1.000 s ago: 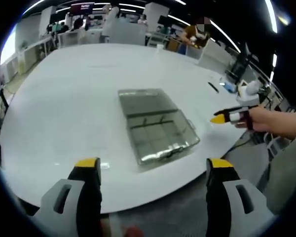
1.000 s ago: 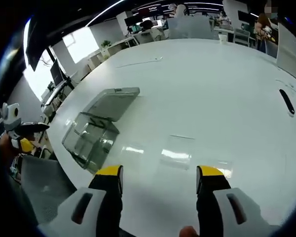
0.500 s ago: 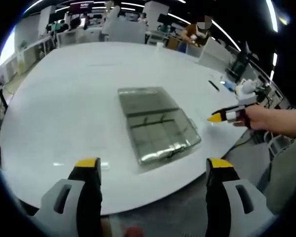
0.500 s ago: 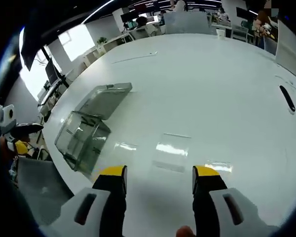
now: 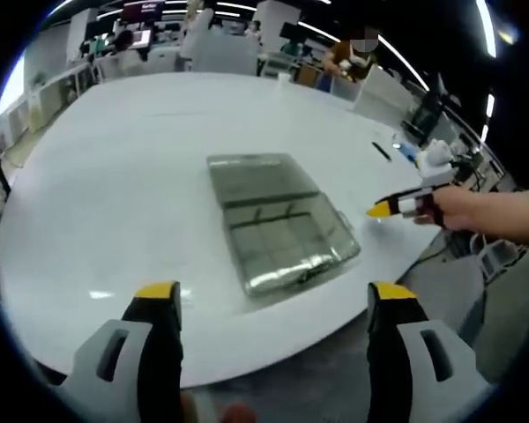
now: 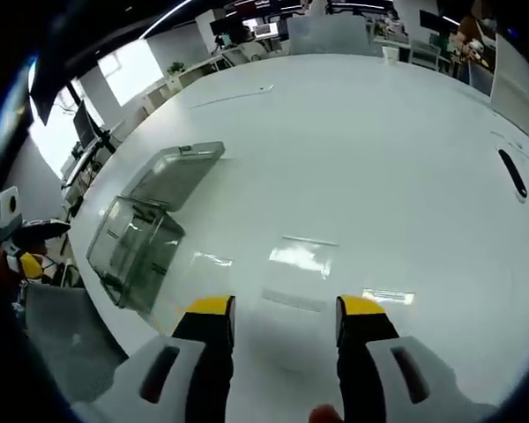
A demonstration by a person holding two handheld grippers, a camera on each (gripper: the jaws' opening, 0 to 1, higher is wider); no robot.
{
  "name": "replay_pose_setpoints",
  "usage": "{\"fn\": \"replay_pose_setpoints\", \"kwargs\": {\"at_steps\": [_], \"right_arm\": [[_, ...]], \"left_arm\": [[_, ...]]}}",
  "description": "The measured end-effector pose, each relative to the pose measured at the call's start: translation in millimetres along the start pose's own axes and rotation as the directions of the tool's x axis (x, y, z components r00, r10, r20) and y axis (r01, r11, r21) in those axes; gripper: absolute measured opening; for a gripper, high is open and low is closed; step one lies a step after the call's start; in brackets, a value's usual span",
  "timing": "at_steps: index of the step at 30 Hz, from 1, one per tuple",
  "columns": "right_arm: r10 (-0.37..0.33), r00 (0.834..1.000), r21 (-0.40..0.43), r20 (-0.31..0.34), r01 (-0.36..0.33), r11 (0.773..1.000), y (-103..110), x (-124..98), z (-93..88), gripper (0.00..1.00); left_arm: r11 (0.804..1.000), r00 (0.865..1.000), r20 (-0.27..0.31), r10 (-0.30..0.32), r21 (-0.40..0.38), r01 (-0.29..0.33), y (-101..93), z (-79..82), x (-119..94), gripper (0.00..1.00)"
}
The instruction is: Insert the divider into the dual guide fixture by aligning both edges with the guide slots and pushing it downward to the bottom, including one-sided entry, uneven engagement, binding, and posture correction.
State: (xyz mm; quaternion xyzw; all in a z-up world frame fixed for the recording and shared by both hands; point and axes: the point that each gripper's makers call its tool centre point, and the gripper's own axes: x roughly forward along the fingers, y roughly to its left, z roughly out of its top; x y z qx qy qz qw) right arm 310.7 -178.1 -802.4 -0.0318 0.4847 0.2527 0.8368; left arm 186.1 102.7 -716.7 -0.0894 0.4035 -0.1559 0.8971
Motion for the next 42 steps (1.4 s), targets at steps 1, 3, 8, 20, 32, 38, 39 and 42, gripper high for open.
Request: {"fn": "replay_pose_setpoints", "kwargs": {"at_steps": [1,3,8,20,32,38,39,42], "right_arm": [[-0.003,1.0,0.002,-0.002,0.003,1.0,-0.7,0.5,0.1,0.43],[-0.006,1.0,0.002,-0.005,0.006,1.0,-1.3,1.2,0.1,0.42],[-0.008,1.0,-0.001,-0.01,0.007,1.0,0.7,3.3,0.6,0.42],[-0.031,0.998,-0.005,-0.049,0.031,1.0,1.9,10.2,-6.7,0.4],[-0.101,0.99,-0.02,-0.101,0.099,0.995,-2.7,13.7,-5.9,0.34],[-0.132,0.981,-0.047,-0.139,0.127,0.991,-2.4,15.5,-6.3,0.35],[-0.136,0.981,-0.044,-0.139,0.131,0.99,-2.8,15.7,-6.2,0.34],[-0.147,0.979,-0.037,-0.143,0.143,0.989,-4.3,15.3,-6.2,0.33]], "left_arm": [[1.0,1.0,0.0,-0.001,-0.001,0.001,0.3,0.0,0.6,0.84],[1.0,1.0,0.0,-0.002,-0.002,0.002,0.2,0.1,1.0,0.84],[1.0,1.0,-0.002,-0.004,-0.004,0.004,1.1,0.6,2.8,0.84],[1.0,1.0,0.002,-0.004,-0.011,0.004,5.5,1.8,3.0,0.84],[1.0,1.0,0.004,0.0,-0.019,0.0,7.6,0.0,1.9,0.84],[1.0,1.0,0.006,0.003,-0.022,-0.003,8.9,-1.0,1.5,0.84],[1.0,1.0,0.006,0.004,-0.021,-0.004,8.9,-1.2,1.3,0.84],[1.0,1.0,0.006,0.003,-0.02,-0.003,8.3,-1.3,1.0,0.84]]}}
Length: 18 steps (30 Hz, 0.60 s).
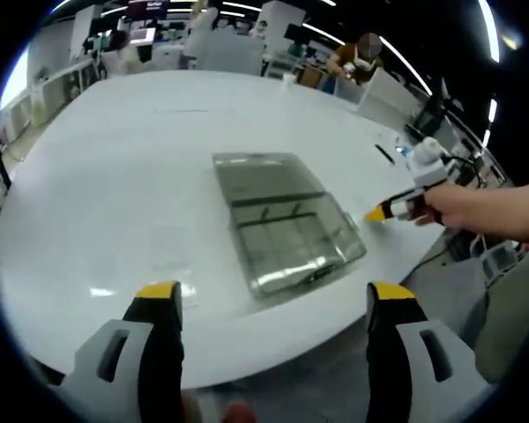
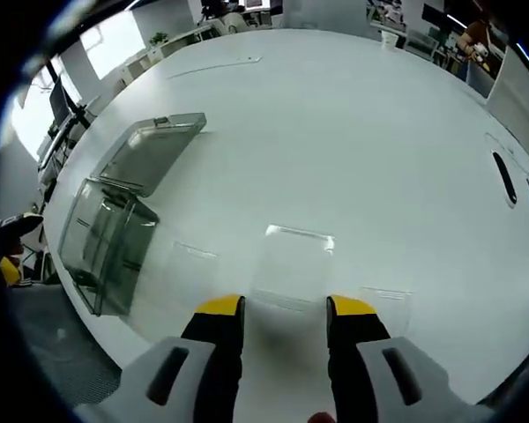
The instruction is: Insert the divider into the dual guide fixture by aligning both edges with the guide slots and pushing it downward to the bottom, including one-sided entry, uneven engagement, binding, and posture correction.
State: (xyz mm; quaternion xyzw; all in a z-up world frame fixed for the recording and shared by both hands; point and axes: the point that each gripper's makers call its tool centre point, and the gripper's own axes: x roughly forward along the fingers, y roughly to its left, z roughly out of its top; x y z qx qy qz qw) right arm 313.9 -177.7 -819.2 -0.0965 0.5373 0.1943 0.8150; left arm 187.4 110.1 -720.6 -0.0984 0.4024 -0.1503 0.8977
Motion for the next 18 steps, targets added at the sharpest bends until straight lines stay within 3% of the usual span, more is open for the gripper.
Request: {"fn": "replay_pose_setpoints", "kwargs": {"at_steps": [18], "right_arm": [[-0.055,0.997,-0.019,-0.048,0.054,0.998,-3.3,2.7,2.1,0.31]], "left_arm": [[1.0,1.0,0.004,-0.009,0.001,0.009,-4.0,-1.0,0.5,0.83]]}}
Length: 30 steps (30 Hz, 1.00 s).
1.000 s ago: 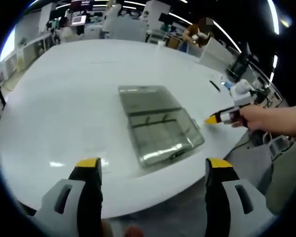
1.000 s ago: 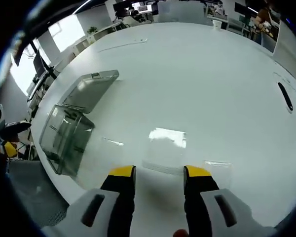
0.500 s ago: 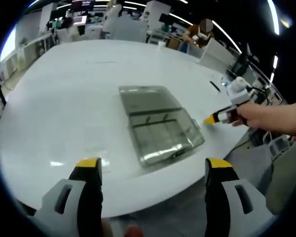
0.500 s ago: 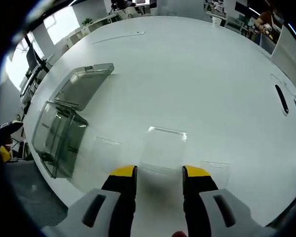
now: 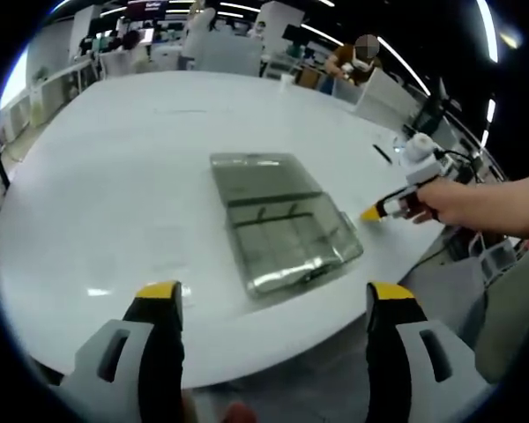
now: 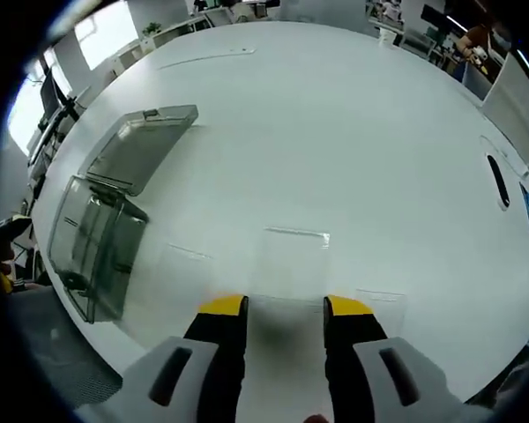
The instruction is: Insert the divider into the dual guide fixture by aligning both edges with the guide slots and pushing it downward to the bottom, including one-sided entry, uneven engagement, binding, and posture correction.
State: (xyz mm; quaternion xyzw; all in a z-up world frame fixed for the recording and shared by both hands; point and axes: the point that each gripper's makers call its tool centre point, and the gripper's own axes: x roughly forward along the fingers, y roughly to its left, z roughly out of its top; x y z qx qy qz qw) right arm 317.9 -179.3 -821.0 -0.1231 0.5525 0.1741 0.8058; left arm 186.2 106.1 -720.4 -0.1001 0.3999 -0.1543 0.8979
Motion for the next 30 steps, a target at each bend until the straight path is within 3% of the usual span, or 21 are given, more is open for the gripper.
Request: {"fn": "replay_pose_setpoints", "kwargs": {"at_steps": [25,30], "right_arm": [[0.015,0.998,-0.038,-0.06,-0.017,0.999,-0.5,2.9,0.5,0.29],[0.025,0.999,-0.059,-0.042,-0.027,0.998,-0.5,2.0,-1.1,0.29]], "left_arm": [[1.0,1.0,0.016,-0.006,0.009,0.006,-4.4,2.8,-2.4,0.83],[1.0,1.0,0.018,-0.002,0.009,0.002,-3.5,2.9,-4.5,0.83]]}}
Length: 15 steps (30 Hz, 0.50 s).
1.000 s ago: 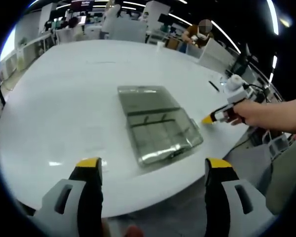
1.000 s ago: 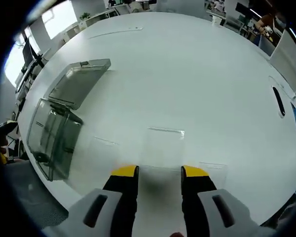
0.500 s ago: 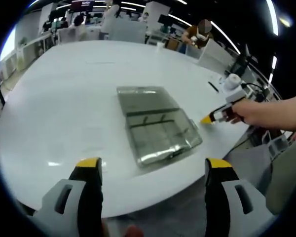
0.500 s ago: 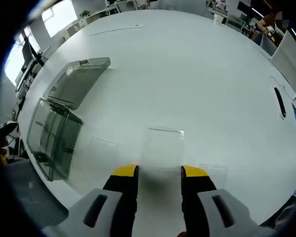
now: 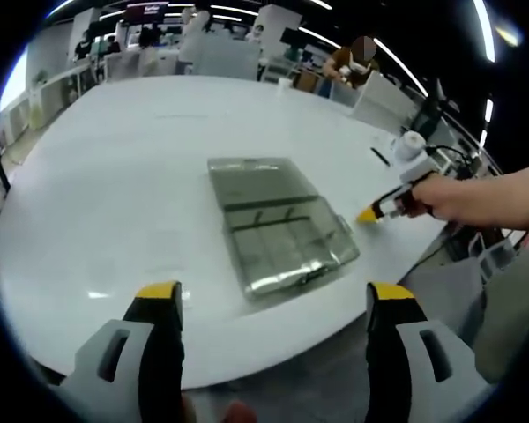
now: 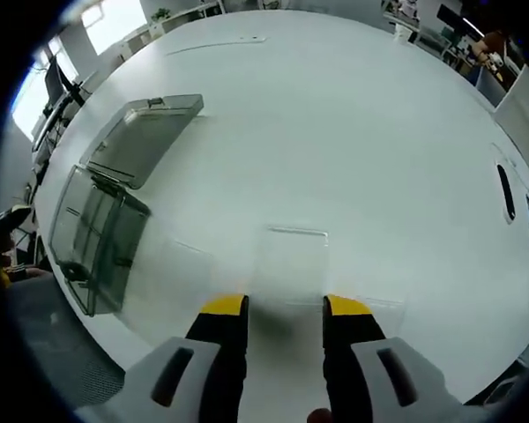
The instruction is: Insert the divider into the dual guide fixture by aligning both edges with the guide slots and pushing it downward to the bottom, including one-sided entry, uneven engagement, binding, and posture correction.
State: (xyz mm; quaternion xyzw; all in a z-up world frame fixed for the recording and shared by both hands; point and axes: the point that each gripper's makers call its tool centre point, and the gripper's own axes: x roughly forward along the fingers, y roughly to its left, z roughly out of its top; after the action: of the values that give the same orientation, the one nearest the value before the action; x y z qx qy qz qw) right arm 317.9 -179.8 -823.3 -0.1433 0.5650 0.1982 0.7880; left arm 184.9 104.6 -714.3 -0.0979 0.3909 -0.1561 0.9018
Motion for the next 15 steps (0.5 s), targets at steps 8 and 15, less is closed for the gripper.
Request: {"fn": "replay_pose_setpoints", "kwargs": {"at_steps": [8,15], "right_arm": [[0.044,0.999,0.039,0.024,-0.045,0.998,2.2,-2.0,-0.8,0.27],[0.046,0.998,-0.017,0.036,-0.045,0.999,1.8,-5.9,-1.9,0.27]], "left_arm": [[1.0,1.0,0.003,-0.006,0.009,0.006,-3.6,2.2,-0.1,0.83],[1.0,1.0,0.005,-0.006,0.018,0.006,-4.4,3.6,-1.6,0.83]]}}
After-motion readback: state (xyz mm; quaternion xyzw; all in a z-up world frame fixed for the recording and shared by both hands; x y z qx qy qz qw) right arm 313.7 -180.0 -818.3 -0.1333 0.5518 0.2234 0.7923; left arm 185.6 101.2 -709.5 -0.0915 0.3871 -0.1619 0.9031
